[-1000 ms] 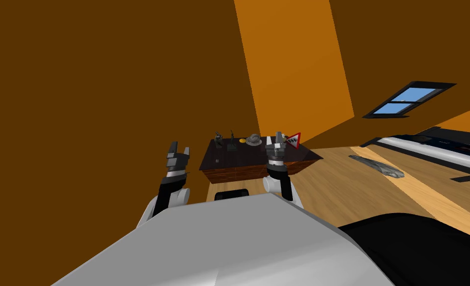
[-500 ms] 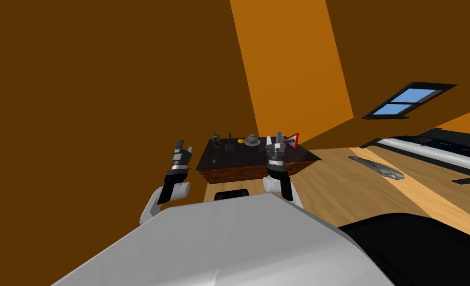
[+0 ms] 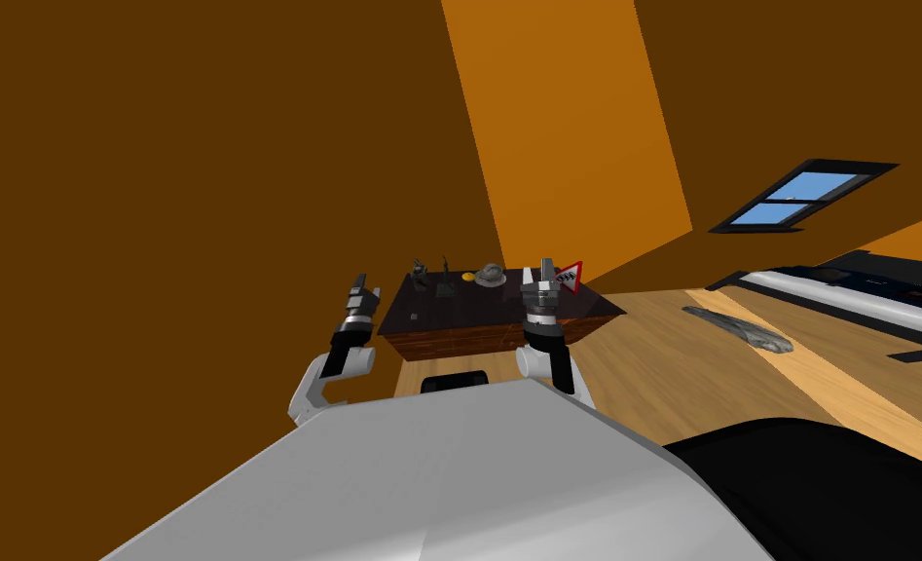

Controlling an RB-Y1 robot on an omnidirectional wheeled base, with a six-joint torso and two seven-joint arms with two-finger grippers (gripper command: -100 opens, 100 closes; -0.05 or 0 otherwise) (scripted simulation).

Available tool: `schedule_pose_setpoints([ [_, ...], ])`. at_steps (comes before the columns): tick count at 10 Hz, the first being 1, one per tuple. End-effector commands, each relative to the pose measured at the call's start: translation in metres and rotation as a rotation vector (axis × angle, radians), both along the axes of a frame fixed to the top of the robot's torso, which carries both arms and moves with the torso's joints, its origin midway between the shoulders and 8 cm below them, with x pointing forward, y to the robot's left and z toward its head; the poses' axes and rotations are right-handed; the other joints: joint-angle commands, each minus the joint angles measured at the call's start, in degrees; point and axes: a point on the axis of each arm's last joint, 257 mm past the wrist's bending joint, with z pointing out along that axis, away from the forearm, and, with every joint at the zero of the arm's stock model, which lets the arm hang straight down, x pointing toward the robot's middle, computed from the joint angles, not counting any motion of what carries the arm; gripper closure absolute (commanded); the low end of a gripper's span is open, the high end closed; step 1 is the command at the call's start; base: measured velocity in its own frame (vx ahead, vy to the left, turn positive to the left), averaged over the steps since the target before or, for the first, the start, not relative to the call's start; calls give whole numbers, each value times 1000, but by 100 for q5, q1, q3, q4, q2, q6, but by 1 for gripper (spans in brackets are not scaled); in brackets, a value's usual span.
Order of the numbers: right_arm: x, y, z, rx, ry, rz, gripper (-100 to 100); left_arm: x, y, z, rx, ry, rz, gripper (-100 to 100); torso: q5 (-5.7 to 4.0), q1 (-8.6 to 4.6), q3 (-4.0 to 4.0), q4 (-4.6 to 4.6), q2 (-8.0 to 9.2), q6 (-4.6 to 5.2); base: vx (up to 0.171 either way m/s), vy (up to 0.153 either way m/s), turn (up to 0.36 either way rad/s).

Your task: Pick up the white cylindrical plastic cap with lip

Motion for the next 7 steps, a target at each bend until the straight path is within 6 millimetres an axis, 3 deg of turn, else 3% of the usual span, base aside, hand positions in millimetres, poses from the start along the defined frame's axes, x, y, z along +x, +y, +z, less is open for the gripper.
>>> schedule_pose_setpoints([
  [1, 0, 0, 0, 0, 0, 0, 0, 14, 8, -9, -19, 39, 14, -100, 0, 0, 0, 0, 0, 0, 1, -64, -4],
  [7, 0, 0, 0, 0, 0, 0, 0, 60, 38, -54, -109, 201, 79, -100, 0, 1, -1, -1, -2, -1, 9, -82, -14],
])
